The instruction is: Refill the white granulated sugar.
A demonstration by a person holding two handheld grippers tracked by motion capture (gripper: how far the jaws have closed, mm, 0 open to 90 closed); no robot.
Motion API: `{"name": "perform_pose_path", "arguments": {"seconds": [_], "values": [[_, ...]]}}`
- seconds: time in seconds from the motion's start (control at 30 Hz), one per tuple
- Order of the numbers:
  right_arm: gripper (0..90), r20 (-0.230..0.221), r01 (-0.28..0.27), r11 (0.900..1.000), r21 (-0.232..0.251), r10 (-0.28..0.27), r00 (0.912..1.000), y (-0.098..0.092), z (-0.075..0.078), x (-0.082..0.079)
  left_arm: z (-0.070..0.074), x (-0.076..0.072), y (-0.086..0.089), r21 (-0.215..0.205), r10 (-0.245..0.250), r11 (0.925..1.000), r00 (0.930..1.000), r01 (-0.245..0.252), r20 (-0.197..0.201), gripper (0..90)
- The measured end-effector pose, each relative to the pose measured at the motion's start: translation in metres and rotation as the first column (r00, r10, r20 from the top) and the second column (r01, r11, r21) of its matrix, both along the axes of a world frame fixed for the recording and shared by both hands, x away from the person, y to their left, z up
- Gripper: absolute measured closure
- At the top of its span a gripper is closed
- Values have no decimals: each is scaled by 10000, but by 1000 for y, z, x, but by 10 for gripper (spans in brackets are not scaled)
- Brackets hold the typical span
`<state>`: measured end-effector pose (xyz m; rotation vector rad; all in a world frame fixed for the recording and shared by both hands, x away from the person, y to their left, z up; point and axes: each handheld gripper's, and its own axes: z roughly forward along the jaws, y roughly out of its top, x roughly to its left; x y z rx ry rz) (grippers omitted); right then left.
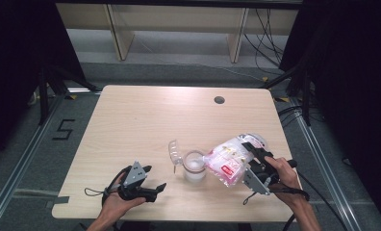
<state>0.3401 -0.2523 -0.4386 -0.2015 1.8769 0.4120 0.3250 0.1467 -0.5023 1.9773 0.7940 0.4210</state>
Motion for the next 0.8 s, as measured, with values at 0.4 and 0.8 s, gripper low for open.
{"name": "perform_pose_path", "arguments": {"seconds": [0.4, 0.8], "values": [[722, -930, -191, 9861, 1650, 349, 9951, -3, -2, 0, 0, 0, 0, 17, -14, 10000, 10000, 14, 12, 177], [753, -1471, -476, 9564, 2880, 933, 9847, -6, 0, 4, 0, 0, 0, -12, -53, 10000, 10000, 53, 15, 177]]}}
